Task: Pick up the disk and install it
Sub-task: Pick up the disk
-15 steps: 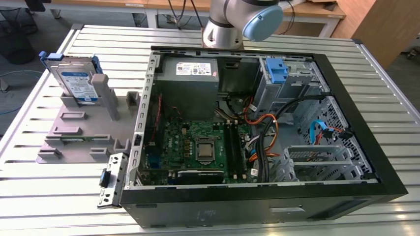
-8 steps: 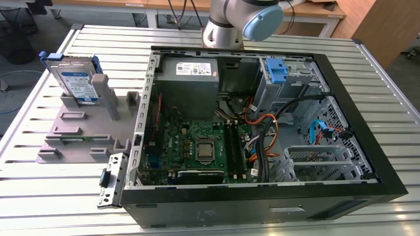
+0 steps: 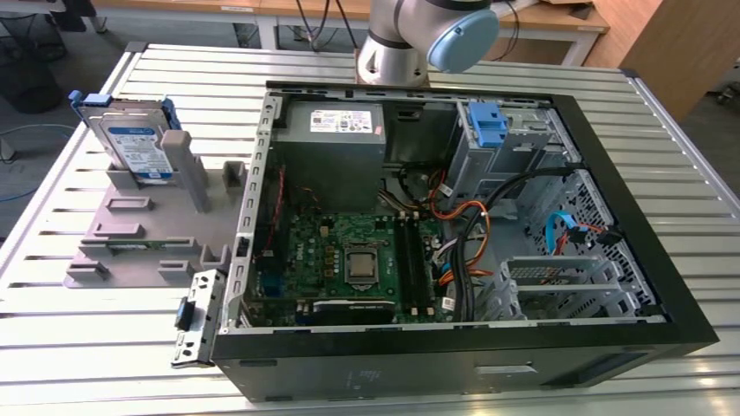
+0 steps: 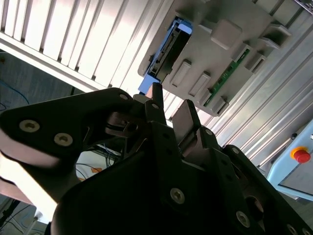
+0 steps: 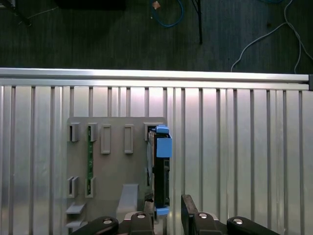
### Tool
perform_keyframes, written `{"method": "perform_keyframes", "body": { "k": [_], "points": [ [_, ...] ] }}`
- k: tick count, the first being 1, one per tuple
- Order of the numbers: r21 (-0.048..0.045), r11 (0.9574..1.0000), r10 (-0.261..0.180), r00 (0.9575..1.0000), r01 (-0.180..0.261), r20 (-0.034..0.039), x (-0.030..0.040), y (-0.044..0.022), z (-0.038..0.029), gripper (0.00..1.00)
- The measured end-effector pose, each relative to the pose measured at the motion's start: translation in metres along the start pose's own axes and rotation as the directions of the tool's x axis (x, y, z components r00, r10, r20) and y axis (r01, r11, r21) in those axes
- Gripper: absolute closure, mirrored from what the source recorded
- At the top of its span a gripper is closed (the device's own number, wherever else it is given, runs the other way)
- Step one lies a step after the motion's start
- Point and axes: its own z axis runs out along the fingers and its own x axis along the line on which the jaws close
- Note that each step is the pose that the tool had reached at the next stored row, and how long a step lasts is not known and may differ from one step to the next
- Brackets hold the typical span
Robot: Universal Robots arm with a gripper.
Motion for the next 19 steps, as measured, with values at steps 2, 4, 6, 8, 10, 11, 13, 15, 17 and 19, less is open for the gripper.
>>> {"method": "perform_keyframes", "body": {
  "k": [2, 4, 6, 8, 10, 11, 13, 15, 17, 19],
  "points": [
    [-0.0002, 1.0000, 0.000, 1.0000, 0.000, 0.0002, 0.0000, -0.0005, 0.0000, 0.65],
    [-0.0004, 1.0000, 0.000, 1.0000, 0.000, 0.0002, 0.0000, -0.0006, -0.0001, 0.65],
    [-0.0006, 1.0000, 0.000, 1.0000, 0.000, 0.0001, 0.0000, -0.0006, -0.0001, 0.65],
    [-0.0003, 1.0000, 0.000, 1.0000, 0.000, 0.0002, 0.0000, -0.0007, 0.0004, 0.65],
    [-0.0006, 1.0000, 0.000, 1.0000, 0.000, 0.0001, 0.0001, -0.0007, 0.0009, 0.65],
    [-0.0006, 1.0000, 0.000, 1.0000, 0.000, 0.0001, 0.0001, -0.0007, 0.0010, 0.65],
    [-0.0006, 1.0000, 0.000, 1.0000, 0.000, 0.0000, 0.0001, -0.0006, 0.0011, 0.65],
    [-0.0005, 1.0000, 0.000, 1.0000, 0.000, 0.0001, 0.0001, -0.0007, 0.0012, 0.65],
    [-0.0003, 1.0000, 0.000, 1.0000, 0.000, 0.0003, 0.0001, -0.0007, 0.0017, 0.65],
    [-0.0005, 1.0000, 0.000, 1.0000, 0.000, 0.0003, 0.0002, -0.0007, 0.0018, 0.65]
  ]
}}
